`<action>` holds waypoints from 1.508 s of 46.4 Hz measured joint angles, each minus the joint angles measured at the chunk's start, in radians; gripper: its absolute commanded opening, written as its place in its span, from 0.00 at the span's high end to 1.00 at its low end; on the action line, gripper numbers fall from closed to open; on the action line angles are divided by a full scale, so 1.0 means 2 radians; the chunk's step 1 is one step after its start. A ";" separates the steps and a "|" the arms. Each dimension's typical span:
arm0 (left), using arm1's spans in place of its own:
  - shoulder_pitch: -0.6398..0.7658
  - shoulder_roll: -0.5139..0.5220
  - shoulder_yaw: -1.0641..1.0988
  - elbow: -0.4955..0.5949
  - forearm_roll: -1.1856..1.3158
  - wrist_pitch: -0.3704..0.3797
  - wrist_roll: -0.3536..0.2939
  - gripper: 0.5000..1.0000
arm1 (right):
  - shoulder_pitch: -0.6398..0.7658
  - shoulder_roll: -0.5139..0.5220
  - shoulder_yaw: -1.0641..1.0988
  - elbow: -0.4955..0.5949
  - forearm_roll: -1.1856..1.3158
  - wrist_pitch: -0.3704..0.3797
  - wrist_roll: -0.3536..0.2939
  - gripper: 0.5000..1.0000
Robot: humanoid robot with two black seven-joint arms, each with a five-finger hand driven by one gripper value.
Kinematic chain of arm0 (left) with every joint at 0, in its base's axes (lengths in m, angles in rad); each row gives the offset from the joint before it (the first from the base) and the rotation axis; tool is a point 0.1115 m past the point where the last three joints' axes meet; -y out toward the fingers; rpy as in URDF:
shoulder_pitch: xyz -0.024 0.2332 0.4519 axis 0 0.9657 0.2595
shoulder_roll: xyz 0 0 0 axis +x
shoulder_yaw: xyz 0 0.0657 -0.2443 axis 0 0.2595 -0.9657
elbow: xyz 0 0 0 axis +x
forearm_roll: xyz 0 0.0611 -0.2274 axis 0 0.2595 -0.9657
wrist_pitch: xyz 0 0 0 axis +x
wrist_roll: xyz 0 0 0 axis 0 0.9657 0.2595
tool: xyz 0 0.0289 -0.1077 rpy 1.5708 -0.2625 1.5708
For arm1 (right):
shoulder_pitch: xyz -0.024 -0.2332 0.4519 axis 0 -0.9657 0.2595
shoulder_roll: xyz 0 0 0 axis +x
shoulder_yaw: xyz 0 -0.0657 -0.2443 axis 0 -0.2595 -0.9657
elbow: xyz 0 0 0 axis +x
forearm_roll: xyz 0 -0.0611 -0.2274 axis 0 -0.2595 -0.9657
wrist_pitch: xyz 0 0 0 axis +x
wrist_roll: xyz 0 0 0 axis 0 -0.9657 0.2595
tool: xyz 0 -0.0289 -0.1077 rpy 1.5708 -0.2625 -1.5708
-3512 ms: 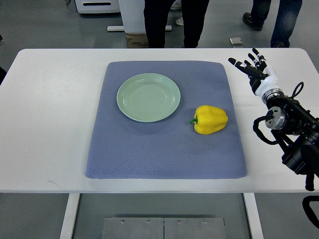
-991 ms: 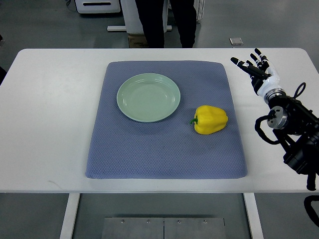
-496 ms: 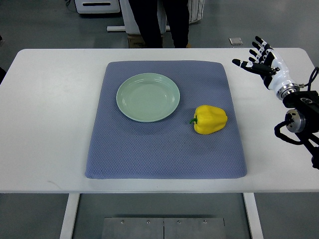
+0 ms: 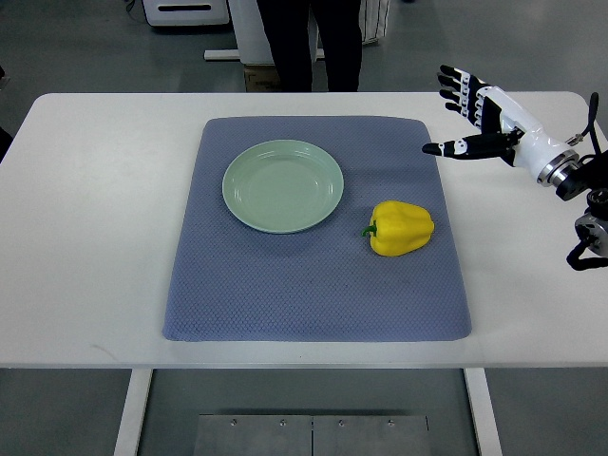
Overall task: Place yellow pepper on plate with right hand
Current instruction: 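Move the right hand toward the yellow pepper, fingers open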
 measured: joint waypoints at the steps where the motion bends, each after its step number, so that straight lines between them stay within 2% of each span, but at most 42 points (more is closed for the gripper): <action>1: 0.000 0.000 0.000 0.000 0.000 0.000 0.000 0.00 | 0.001 -0.005 -0.005 0.005 -0.008 0.004 0.004 0.00; 21: 0.000 0.000 0.000 0.000 0.000 0.000 0.000 0.00 | 0.029 -0.042 -0.058 0.069 -0.096 0.010 0.017 0.01; 42: 0.000 0.000 0.000 0.000 0.000 0.000 0.000 0.00 | 0.071 -0.044 -0.152 0.070 -0.161 0.003 0.016 0.02; 59: 0.000 0.000 0.000 0.000 0.000 0.000 0.000 0.00 | 0.082 -0.033 -0.185 0.068 -0.174 0.001 0.007 0.03; 70: 0.000 0.000 0.000 0.000 0.000 0.000 0.000 0.00 | 0.081 -0.020 -0.202 0.060 -0.175 -0.019 -0.002 0.03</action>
